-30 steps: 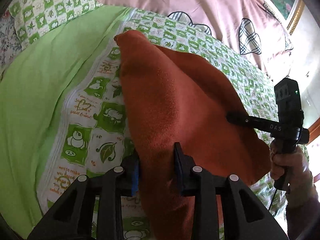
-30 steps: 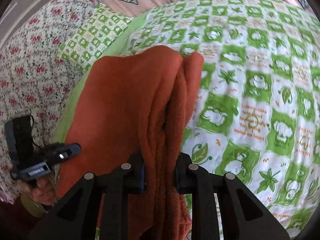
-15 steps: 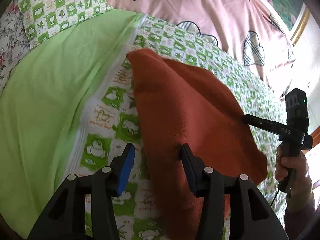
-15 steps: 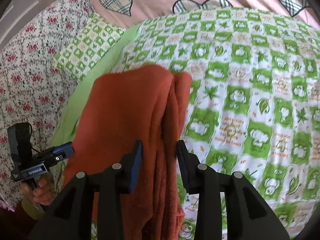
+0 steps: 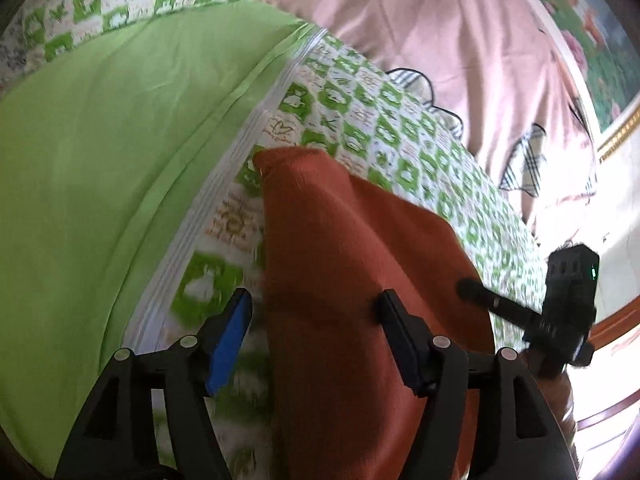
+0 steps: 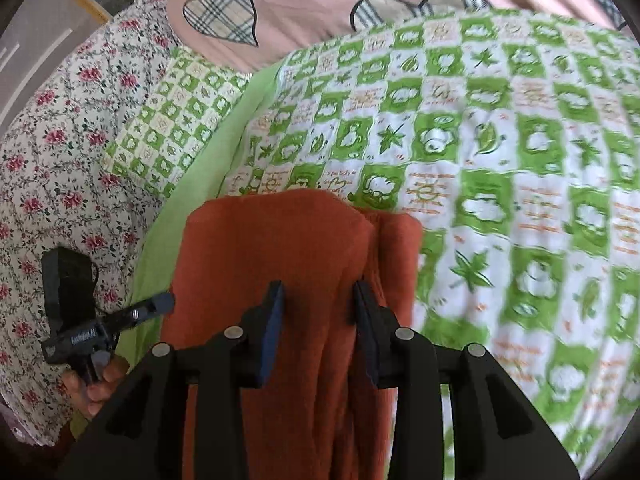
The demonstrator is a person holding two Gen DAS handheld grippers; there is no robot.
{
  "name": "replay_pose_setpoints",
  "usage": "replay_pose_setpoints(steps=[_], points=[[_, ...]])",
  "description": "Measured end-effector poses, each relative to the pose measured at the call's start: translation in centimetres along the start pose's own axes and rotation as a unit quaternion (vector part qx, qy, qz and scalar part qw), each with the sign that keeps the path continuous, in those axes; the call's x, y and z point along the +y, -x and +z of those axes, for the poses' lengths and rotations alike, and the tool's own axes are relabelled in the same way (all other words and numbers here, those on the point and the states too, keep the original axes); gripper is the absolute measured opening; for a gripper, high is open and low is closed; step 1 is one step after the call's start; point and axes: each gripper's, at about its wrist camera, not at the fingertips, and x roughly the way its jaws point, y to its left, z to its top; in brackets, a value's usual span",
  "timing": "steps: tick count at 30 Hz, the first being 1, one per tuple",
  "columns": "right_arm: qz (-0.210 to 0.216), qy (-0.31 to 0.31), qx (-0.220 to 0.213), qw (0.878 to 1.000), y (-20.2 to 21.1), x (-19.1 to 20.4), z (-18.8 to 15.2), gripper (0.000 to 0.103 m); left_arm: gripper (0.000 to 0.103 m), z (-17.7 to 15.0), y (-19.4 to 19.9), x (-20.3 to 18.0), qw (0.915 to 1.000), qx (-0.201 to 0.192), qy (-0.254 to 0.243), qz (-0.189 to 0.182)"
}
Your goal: Fold small clothes
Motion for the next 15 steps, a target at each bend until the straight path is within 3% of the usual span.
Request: replay_pose_setpoints(steps=[2, 5, 7, 9, 11, 12, 15], points=[[0.001, 0.017, -0.001, 1.0, -0.1, 0.5, 0.0, 0.014, 0.064, 0.9, -1.4, 0.2, 1.0, 0.003, 0.0, 0.003], [0.01, 0.052, -0.03, 0.998, 1.6, 1.8, -0.2, 0.011, 0.045, 2.8, -2.9, 0.3, 1.0, 0.005, -0.002, 0.004], [0.013, 0.071, -0.048, 0.996, 2.9, 2.5, -0.4, 0.011, 0.012, 3.9, -3.0, 0.0, 1.0, -0.002, -0.009, 0.002], [0.012, 0.083, -0.062, 0.995, 3.8, 2.9, -0.4, 0.011, 0.008, 5.1, -2.4, -1.2, 0.9983, -0.032, -0.04, 0.027], [-0.017, 0.075, -0.047, 0.996, 2.8, 2.0, -0.1, 0.011, 0.006, 5.8, -2.5, -1.9, 0.9956, -0.049, -0.059, 0.053], [-0.024, 0.065, -0.036, 0.997, 2.0, 1.3, 0.1, 0.011, 0.007, 6.3, -2.9, -2.0, 0.9934, -0.052, -0.067, 0.078], [-0.031, 0.024, 0.004, 0.999, -0.9, -1.1, 0.0, 0.015, 0.011, 6.9, -3.5, -1.7, 0.9915, -0.036, -0.066, 0.106]])
